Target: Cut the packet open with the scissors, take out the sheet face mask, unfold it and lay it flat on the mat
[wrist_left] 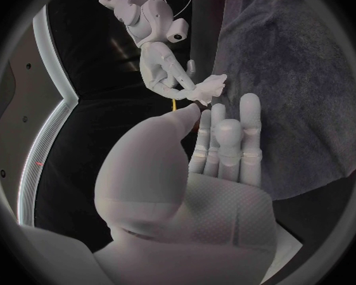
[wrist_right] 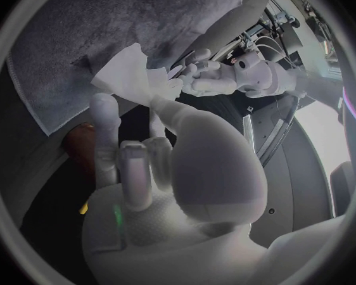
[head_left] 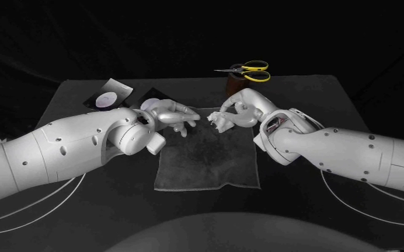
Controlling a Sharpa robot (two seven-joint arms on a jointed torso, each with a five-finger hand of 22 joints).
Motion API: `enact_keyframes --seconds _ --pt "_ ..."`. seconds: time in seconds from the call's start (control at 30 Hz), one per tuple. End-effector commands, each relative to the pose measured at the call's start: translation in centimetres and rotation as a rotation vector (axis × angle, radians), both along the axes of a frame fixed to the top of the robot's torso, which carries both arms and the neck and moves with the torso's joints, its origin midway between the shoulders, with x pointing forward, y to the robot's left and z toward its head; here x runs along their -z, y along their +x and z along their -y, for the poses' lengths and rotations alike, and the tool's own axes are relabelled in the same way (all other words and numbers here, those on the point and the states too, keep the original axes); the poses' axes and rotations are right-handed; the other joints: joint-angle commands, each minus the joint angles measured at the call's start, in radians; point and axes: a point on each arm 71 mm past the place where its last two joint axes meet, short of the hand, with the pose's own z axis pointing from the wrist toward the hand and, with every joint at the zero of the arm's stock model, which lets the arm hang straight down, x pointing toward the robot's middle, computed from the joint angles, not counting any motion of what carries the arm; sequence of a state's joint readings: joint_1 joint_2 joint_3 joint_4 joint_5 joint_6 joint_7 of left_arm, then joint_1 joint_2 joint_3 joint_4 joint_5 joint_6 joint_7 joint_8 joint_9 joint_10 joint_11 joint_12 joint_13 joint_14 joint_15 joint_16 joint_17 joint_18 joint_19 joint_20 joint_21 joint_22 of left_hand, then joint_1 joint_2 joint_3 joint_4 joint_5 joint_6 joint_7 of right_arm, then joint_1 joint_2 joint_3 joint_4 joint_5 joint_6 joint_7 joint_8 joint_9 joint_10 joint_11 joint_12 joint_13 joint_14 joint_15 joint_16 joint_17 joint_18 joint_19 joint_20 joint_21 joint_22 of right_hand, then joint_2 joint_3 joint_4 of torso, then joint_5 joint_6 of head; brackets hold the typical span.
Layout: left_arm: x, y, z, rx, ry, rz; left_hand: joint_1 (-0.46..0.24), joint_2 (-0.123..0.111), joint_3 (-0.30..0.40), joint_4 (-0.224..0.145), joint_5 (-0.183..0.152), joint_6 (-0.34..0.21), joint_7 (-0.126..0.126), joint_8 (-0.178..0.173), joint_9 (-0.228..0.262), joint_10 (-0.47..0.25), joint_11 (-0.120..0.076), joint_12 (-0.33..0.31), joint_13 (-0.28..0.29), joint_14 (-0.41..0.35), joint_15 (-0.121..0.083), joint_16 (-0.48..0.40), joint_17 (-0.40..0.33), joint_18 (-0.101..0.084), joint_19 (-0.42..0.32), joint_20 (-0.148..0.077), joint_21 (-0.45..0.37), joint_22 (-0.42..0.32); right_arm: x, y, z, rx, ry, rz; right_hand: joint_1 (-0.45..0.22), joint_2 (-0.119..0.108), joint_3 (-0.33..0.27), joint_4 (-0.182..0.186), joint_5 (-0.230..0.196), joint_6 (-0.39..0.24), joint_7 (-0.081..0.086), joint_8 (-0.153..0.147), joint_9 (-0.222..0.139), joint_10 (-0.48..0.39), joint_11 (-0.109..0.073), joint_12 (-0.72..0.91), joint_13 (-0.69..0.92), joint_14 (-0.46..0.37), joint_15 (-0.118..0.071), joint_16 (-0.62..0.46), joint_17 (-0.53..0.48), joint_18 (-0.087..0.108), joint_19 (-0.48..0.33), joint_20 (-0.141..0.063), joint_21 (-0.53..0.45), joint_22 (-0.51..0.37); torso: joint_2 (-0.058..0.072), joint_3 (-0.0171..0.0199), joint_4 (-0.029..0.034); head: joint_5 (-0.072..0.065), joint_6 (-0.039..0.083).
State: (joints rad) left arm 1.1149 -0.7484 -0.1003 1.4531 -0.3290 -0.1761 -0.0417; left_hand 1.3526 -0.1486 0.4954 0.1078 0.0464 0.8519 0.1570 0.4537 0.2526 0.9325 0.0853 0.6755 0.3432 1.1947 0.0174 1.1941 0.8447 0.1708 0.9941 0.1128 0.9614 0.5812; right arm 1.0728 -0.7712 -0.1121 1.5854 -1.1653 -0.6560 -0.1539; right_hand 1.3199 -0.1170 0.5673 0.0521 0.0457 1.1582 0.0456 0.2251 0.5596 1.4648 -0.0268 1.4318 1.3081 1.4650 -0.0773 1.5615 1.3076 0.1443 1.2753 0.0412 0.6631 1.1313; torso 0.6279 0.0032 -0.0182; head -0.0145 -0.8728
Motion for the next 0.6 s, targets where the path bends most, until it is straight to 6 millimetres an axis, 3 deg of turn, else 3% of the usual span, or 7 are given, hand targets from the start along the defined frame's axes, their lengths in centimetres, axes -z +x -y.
enact_keyframes --seconds 0.03,0.13,0.2,0.6 --pt "0.1 -0.1 0.2 0.017 -0.006 0.024 0.001 -0.024 -0.005 -0.008 0.002 -0.009 0.005 -0.002 -0.001 -0.032 0.011 -0.042 -0.028 -0.091 0.01 -0.088 -0.131 0.01 -0.021 0.007 -0.025 -0.014 -0.2 -0.1 0.1 0.045 0.145 -0.104 -0.004 0.006 0.007 -0.001 0.003 0.008 -0.002 0.015 0.024 0.086 -0.004 -0.004 0.191 0.102 -0.005 0.0 0.244 0.012 0.001 -0.003 -0.004 -0.001 0.0 -0.0002 -0.0013 -0.004 0.0" --pt "0.4 -0.3 0.3 0.041 0.011 0.067 0.014 -0.06 -0.018 -0.026 0.002 -0.021 0.013 -0.003 -0.001 -0.057 0.024 -0.084 -0.059 -0.126 0.022 -0.12 -0.156 0.01 -0.037 0.018 -0.053 -0.031 -0.6 -0.1 0.2 0.071 0.204 -0.143 -0.005 0.007 0.008 -0.001 0.003 0.007 -0.002 0.015 0.025 0.086 -0.004 -0.006 0.19 0.101 -0.006 -0.001 0.241 0.013 0.0 -0.003 -0.007 -0.002 -0.001 -0.0008 -0.0009 -0.006 0.0" --pt "0.6 -0.4 0.4 0.054 0.022 0.098 0.032 -0.071 -0.023 -0.041 0.002 -0.029 0.018 -0.003 -0.002 -0.071 0.031 -0.112 -0.082 -0.146 0.029 -0.137 -0.168 0.011 -0.045 0.025 -0.071 -0.042 -0.8 0.0 0.2 0.087 0.236 -0.167 -0.006 0.008 0.008 -0.001 0.003 0.006 -0.002 0.015 0.025 0.085 -0.004 -0.008 0.188 0.101 -0.006 -0.002 0.239 0.014 -0.001 -0.003 -0.01 -0.004 0.0 -0.0009 0.0003 -0.008 0.0" --pt "2.1 -1.3 1.9 0.076 0.02 0.238 0.071 -0.073 -0.031 -0.081 0.002 -0.06 0.029 -0.014 -0.012 -0.086 0.045 -0.159 -0.132 -0.195 0.04 -0.174 -0.203 0.012 -0.056 0.035 -0.088 -0.052 -1.7 -0.2 0.0 0.13 0.352 -0.248 -0.009 0.01 0.011 -0.002 0.003 0.004 -0.002 0.016 0.026 0.085 -0.004 -0.012 0.187 0.1 -0.006 -0.004 0.235 0.015 -0.003 -0.004 -0.017 -0.006 0.001 -0.0029 -0.0003 -0.011 0.0"
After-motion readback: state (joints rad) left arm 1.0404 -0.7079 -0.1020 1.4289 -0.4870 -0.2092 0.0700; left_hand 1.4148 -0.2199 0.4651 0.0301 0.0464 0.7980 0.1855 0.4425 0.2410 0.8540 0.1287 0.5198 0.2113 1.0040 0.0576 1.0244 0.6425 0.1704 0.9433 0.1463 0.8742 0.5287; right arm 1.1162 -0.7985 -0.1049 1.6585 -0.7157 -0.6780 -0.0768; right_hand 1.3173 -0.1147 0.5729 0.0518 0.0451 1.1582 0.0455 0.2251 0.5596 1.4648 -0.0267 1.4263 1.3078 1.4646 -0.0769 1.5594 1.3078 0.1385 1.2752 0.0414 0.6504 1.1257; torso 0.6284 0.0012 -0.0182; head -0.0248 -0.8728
